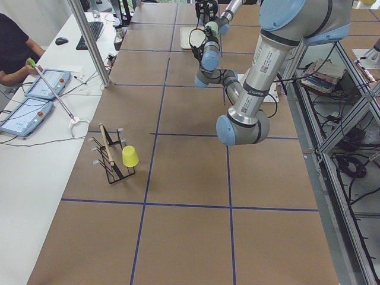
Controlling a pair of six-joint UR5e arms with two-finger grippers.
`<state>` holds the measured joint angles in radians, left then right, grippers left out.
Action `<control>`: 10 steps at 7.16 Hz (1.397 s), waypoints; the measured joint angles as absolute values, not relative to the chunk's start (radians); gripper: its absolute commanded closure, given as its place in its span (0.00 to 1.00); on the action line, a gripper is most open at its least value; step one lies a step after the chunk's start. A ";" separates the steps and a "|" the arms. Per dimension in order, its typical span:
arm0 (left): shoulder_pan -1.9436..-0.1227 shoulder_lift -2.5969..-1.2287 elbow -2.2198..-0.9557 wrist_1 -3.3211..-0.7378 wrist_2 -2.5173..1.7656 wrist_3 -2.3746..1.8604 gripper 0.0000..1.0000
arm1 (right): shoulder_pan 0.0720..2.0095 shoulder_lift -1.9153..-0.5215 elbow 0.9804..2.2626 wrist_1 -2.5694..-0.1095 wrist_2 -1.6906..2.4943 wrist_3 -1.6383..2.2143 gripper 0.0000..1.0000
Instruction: Left arm grabs green cup and hands to right arm on tray
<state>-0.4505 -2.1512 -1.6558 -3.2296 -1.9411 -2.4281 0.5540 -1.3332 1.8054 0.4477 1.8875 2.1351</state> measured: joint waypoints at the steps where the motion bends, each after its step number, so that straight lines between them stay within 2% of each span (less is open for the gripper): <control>1: -0.447 -2.152 -1.655 -3.229 -1.941 -2.428 0.93 | 0.553 -1.325 1.801 0.447 1.887 2.135 0.04; 2: -0.442 -2.154 -1.655 -3.229 -1.940 -2.427 0.93 | 0.553 -1.316 1.791 0.447 1.886 2.134 0.09; 4: -0.438 -2.157 -1.654 -3.229 -1.937 -2.427 0.91 | 0.548 -1.304 1.776 0.450 1.887 2.134 0.46; 5: -0.438 -2.158 -1.654 -3.229 -1.936 -2.427 0.87 | 0.544 -1.303 1.775 0.453 1.888 2.133 0.61; 6: -0.437 -2.158 -1.654 -3.228 -1.936 -2.427 0.83 | 0.540 -1.303 1.774 0.455 1.888 2.133 0.73; 7: -0.437 -2.157 -1.655 -3.228 -1.936 -2.427 0.70 | 0.535 -1.303 1.773 0.456 1.888 2.133 0.77; 8: -0.437 -2.156 -1.655 -3.228 -1.935 -2.426 0.37 | 0.530 -1.303 1.773 0.456 1.886 2.133 0.82; 9: -0.437 -2.156 -1.656 -3.227 -1.935 -2.425 0.12 | 0.527 -1.304 1.772 0.455 1.886 2.133 0.94; 10: -0.437 -2.156 -1.656 -3.225 -1.934 -2.424 0.00 | 0.525 -1.304 1.772 0.455 1.886 2.134 1.00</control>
<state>-0.4375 -2.1558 -1.6556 -3.2255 -1.9340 -2.4240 0.5251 -1.3045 1.7721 0.4552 1.8856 2.1336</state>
